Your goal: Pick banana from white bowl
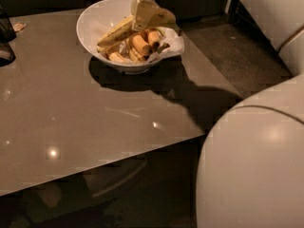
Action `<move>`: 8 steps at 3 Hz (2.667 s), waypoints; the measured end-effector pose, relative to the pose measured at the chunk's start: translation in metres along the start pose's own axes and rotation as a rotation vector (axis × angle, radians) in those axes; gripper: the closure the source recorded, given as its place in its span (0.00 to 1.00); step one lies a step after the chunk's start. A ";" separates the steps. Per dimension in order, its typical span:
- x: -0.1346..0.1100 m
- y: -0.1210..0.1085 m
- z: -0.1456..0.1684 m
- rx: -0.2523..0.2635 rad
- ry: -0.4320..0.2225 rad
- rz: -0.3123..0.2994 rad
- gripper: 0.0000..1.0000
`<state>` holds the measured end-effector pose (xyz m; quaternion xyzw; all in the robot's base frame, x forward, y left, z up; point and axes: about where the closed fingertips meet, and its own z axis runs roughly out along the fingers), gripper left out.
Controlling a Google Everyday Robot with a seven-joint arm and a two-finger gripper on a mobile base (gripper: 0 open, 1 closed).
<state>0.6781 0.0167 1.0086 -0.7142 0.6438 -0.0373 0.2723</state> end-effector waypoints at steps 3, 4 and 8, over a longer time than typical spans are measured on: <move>-0.032 0.048 -0.038 -0.020 -0.091 -0.001 1.00; -0.033 0.050 -0.041 -0.019 -0.093 -0.005 1.00; -0.060 0.132 -0.051 -0.138 -0.130 0.051 1.00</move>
Offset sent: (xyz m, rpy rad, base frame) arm -0.0741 0.0144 0.0161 0.0841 0.0369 0.0489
